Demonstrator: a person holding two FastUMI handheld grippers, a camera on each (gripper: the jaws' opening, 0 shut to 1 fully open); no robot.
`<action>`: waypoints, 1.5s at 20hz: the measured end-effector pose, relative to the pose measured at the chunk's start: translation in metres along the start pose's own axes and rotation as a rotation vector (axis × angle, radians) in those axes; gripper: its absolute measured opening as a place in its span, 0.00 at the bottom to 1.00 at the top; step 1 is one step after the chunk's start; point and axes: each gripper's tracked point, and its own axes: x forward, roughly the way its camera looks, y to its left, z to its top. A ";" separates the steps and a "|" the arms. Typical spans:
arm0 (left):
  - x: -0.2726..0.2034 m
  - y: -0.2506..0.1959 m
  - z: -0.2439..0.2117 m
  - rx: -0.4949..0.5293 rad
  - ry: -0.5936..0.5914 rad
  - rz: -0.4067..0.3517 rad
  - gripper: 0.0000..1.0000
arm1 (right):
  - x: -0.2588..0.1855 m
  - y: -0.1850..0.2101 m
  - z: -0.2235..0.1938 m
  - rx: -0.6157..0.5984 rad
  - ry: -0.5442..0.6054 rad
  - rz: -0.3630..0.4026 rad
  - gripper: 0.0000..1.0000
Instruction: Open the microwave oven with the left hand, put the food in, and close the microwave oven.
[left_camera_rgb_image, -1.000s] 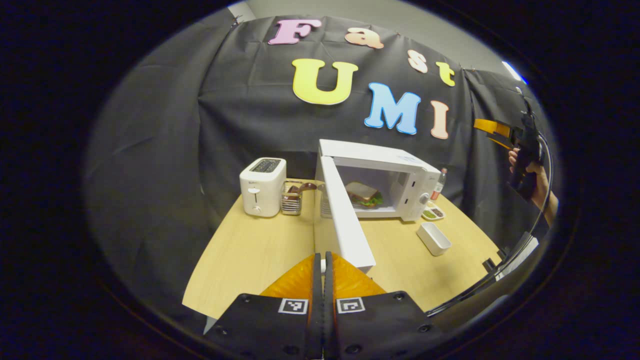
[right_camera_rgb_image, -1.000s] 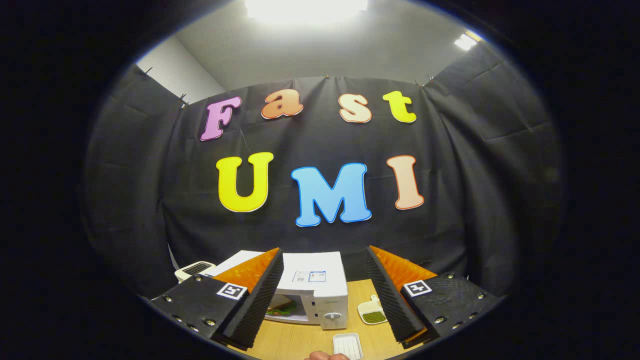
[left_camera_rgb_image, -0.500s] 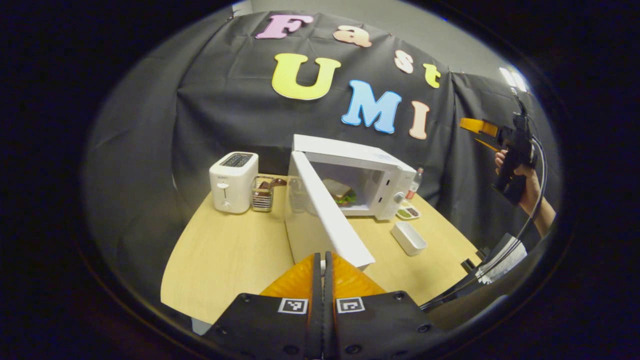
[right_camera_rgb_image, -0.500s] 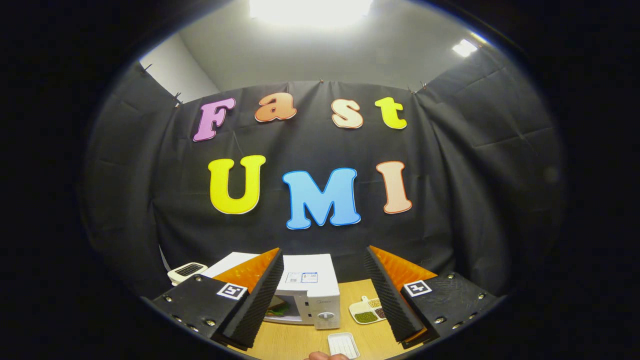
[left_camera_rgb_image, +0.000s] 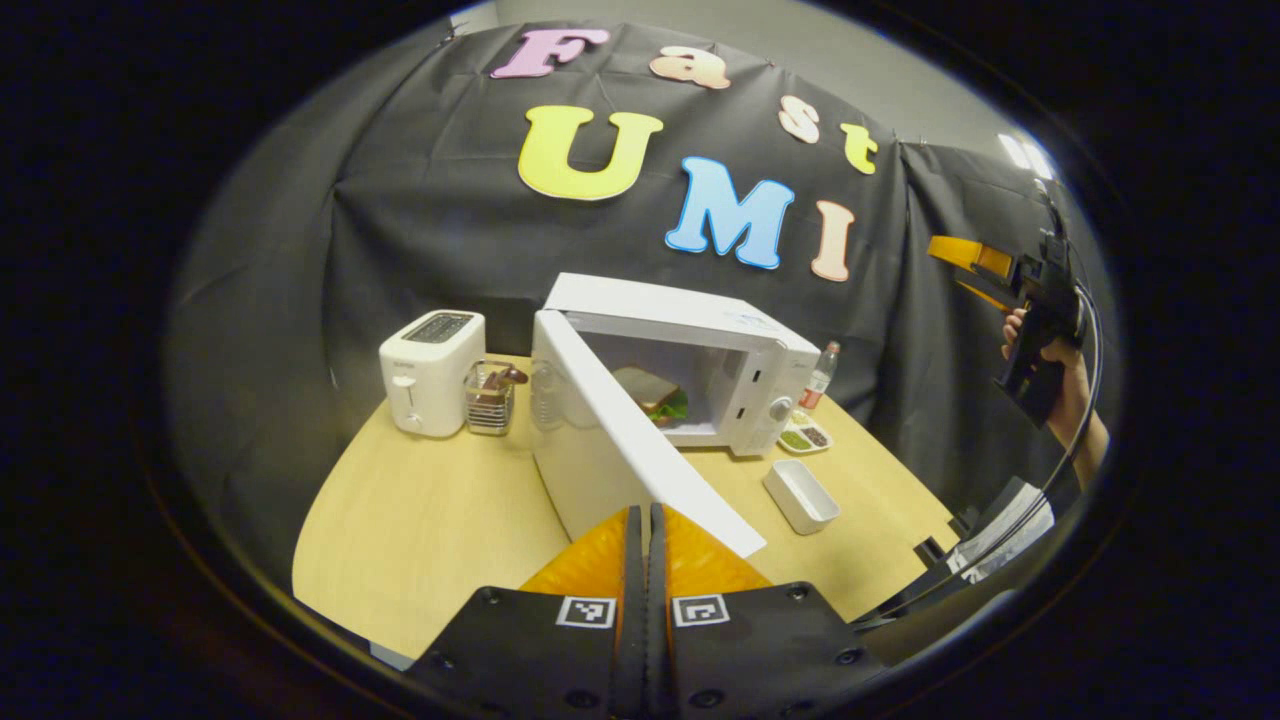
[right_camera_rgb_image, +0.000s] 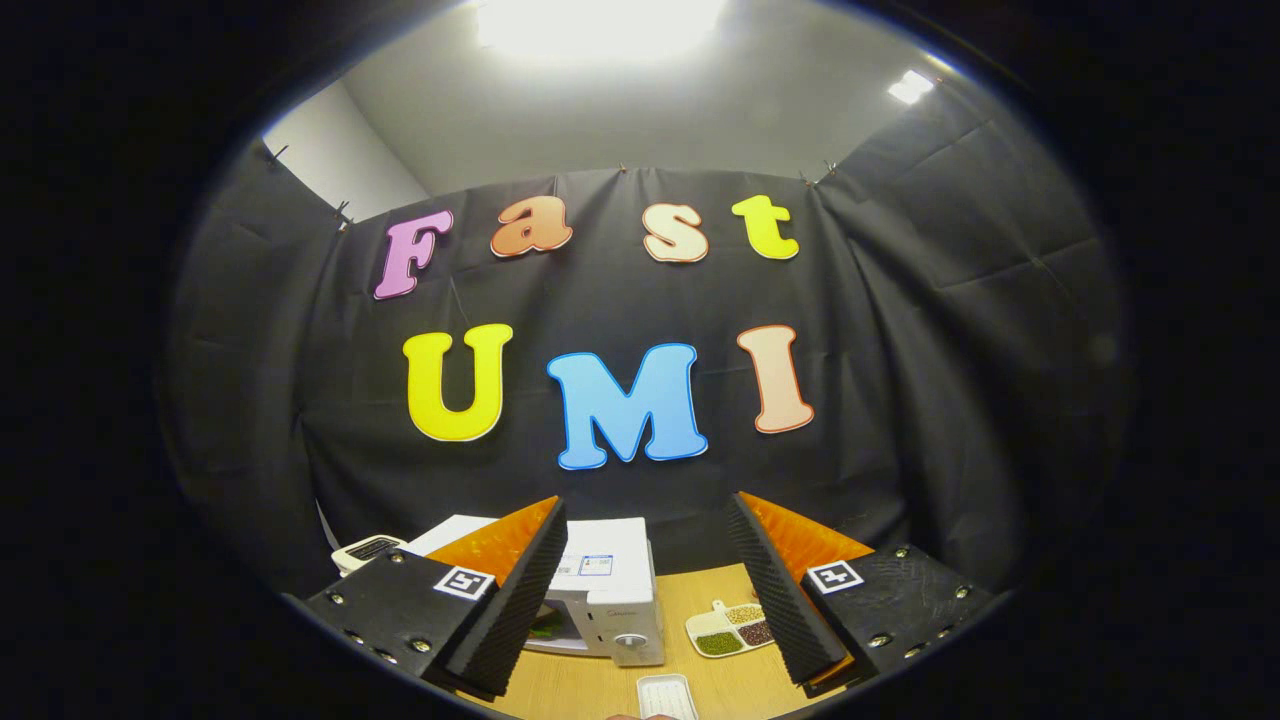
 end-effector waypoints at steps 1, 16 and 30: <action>0.006 -0.008 0.001 -0.002 0.002 0.001 0.07 | 0.002 -0.004 -0.001 -0.007 0.006 0.004 0.98; 0.101 -0.104 0.026 0.019 0.004 -0.076 0.07 | 0.026 -0.030 -0.007 -0.016 0.024 0.112 0.98; 0.180 -0.144 0.048 -0.002 0.021 -0.179 0.07 | 0.032 -0.058 -0.005 -0.002 0.030 0.083 0.98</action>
